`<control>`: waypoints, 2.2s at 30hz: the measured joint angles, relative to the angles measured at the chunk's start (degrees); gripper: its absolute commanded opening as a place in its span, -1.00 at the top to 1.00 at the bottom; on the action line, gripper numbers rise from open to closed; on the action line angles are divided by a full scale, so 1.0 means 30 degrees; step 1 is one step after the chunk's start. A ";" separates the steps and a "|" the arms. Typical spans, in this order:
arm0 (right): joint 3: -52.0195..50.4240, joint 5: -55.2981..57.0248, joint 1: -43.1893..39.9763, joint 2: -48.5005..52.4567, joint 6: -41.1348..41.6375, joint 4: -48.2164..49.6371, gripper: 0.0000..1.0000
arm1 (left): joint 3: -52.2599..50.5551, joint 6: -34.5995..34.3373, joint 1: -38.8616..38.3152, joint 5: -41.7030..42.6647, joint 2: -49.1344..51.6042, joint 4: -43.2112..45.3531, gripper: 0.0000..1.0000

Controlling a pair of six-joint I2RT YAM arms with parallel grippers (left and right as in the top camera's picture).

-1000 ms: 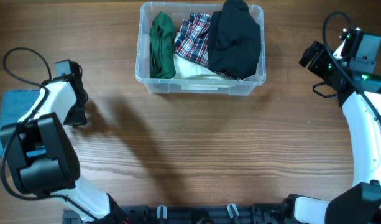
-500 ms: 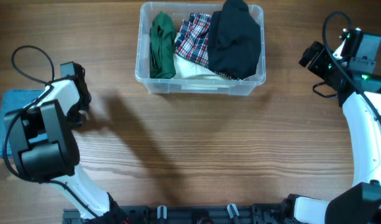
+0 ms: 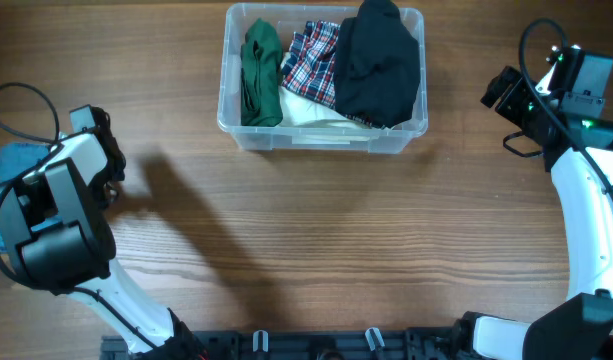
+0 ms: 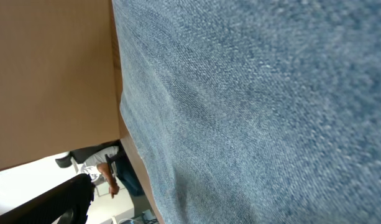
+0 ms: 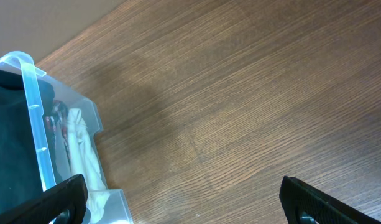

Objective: Pack container
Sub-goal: 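Lower the left gripper onto the denim cloth and grasp it, then lift the denim cloth and carry it right over the container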

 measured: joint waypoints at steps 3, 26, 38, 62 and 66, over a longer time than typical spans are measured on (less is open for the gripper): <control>0.0000 0.0000 0.0000 0.0000 0.0000 0.0000 -0.99 | 0.0007 0.0000 -0.0015 0.0168 0.0000 0.0007 -0.54; 0.0000 0.0000 0.0000 0.0000 -0.0007 0.0000 -0.99 | -0.0109 0.0051 -0.0634 0.2667 0.0488 0.0721 0.61; 0.0000 0.0000 0.0000 0.0000 0.0000 0.0000 -0.99 | 0.0036 -0.1450 -0.1297 0.2871 0.0488 0.0561 0.77; 0.0000 0.0000 0.0000 0.0000 0.0000 -0.0007 -1.00 | 0.9821 -0.4320 -0.3155 1.1715 0.0532 -0.9857 0.92; 0.0000 0.0000 0.0000 0.0000 -0.0007 -0.0007 -0.99 | 1.2043 -0.4342 -0.3155 1.3165 0.0532 -1.1577 0.92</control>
